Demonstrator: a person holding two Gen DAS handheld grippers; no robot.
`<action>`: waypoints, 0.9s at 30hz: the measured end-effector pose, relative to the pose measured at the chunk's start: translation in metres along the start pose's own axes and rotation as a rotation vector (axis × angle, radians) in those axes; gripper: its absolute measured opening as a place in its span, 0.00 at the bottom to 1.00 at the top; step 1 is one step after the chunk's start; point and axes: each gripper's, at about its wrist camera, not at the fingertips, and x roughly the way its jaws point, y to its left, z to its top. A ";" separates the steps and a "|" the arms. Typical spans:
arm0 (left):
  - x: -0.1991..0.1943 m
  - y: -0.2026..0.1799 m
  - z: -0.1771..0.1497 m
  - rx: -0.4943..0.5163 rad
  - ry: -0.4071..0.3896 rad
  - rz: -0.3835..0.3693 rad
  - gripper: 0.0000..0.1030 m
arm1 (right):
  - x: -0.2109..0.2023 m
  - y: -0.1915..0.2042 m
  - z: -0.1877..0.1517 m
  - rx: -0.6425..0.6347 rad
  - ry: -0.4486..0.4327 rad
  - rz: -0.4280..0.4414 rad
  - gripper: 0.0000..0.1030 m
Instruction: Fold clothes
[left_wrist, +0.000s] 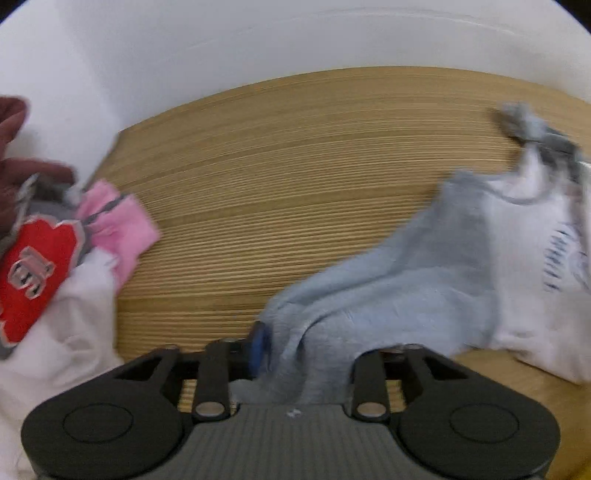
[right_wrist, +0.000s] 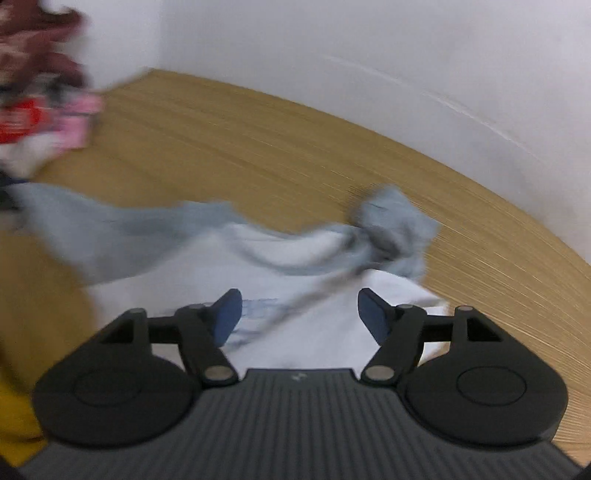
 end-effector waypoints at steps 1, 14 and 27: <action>-0.003 -0.004 -0.004 0.016 -0.006 -0.021 0.44 | 0.023 -0.004 0.001 0.011 0.044 -0.040 0.69; -0.046 -0.015 0.004 0.037 -0.079 -0.246 0.48 | 0.047 0.012 -0.066 0.129 0.303 -0.065 0.03; -0.048 -0.056 0.010 0.087 -0.107 -0.400 0.57 | 0.115 0.004 -0.023 0.199 0.142 -0.183 0.59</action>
